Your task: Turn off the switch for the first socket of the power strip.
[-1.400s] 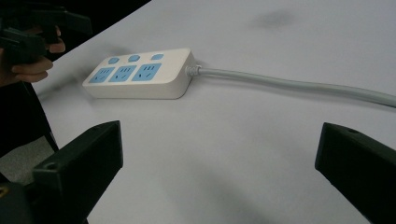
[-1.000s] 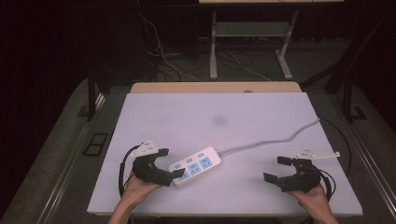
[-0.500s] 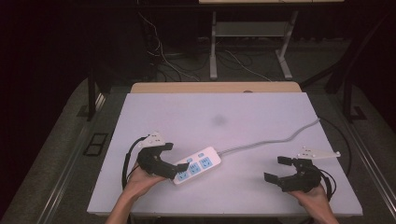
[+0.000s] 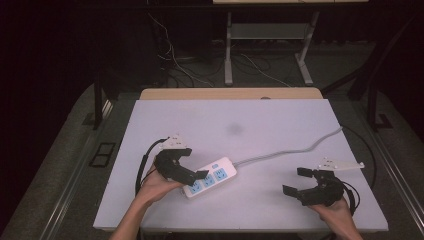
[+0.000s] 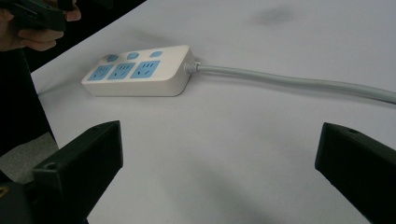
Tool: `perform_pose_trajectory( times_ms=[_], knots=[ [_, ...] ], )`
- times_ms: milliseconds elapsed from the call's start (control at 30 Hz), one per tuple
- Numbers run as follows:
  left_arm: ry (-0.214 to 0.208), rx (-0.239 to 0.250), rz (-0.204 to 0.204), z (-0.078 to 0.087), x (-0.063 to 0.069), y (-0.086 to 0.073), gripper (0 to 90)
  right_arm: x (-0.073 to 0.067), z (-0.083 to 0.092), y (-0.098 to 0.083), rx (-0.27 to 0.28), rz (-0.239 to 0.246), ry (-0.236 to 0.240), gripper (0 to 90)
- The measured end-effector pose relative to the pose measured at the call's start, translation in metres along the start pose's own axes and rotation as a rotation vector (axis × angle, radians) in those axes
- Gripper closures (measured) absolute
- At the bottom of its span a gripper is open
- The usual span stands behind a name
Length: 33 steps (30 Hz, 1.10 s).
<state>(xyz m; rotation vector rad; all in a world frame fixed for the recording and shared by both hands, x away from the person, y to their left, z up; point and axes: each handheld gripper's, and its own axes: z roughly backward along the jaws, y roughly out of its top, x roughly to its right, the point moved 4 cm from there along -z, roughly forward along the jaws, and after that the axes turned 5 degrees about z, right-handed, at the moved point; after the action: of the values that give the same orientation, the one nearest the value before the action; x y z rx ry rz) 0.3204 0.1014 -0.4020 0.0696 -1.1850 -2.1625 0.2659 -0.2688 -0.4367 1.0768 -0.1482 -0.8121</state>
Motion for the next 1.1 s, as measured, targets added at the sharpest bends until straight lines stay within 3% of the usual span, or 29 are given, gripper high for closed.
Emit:
perform_pose_trajectory(
  times_ms=[900, 1100],
  knots=[
    [-0.003, -0.089, -0.035, -0.023, -0.006, 0.019, 0.6, 0.001, 0.001, 0.0, 0.0, 0.0, 0.002, 0.7],
    [-0.005, -0.128, -0.043, -0.031, -0.008, 0.02, 1.2, 0.001, 0.0, -0.001, -0.001, 0.002, 0.001, 0.7]
  ],
)
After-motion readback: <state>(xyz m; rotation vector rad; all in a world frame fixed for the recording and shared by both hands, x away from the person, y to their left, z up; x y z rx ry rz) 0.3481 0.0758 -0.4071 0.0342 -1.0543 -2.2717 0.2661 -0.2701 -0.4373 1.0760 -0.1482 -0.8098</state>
